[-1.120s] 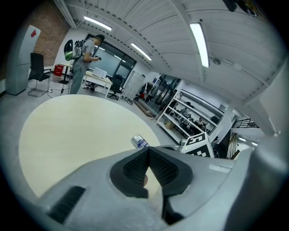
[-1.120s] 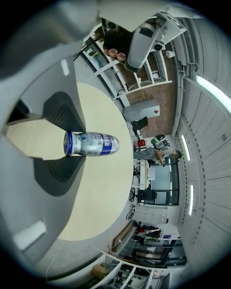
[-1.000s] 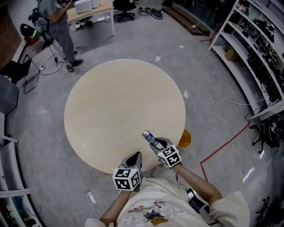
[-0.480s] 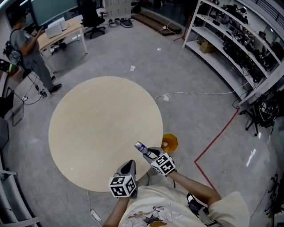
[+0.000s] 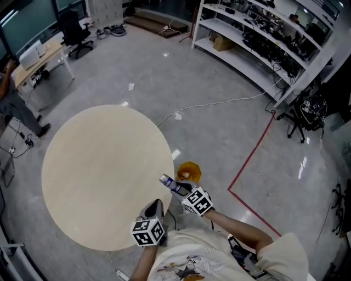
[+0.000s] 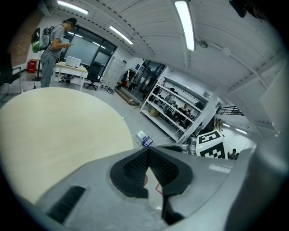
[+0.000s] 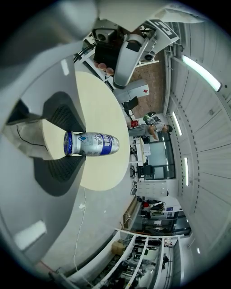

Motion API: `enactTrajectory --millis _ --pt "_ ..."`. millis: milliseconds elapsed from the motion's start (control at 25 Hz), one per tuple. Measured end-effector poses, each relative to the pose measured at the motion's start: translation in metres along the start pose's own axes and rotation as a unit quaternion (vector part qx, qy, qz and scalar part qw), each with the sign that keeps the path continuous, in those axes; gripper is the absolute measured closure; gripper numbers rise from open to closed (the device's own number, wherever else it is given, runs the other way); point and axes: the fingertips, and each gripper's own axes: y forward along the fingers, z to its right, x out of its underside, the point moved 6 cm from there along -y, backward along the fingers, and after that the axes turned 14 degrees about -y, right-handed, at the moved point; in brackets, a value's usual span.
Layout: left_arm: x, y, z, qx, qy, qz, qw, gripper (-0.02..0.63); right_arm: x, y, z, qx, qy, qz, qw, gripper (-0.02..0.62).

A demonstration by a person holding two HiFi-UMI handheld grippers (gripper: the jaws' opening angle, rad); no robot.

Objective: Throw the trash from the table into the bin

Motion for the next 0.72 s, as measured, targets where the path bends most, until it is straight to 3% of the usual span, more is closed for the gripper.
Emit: enactTrajectory --millis 400,720 --pt "0.016 0.07 0.055 0.022 0.017 -0.056 0.998 0.601 0.034 -0.043 0.055 0.025 0.045 -0.003 0.999 0.422" --pt "0.021 0.135 0.063 0.007 0.018 -0.082 0.9964 0.603 0.07 -0.043 0.103 0.024 0.069 -0.014 0.997 0.422"
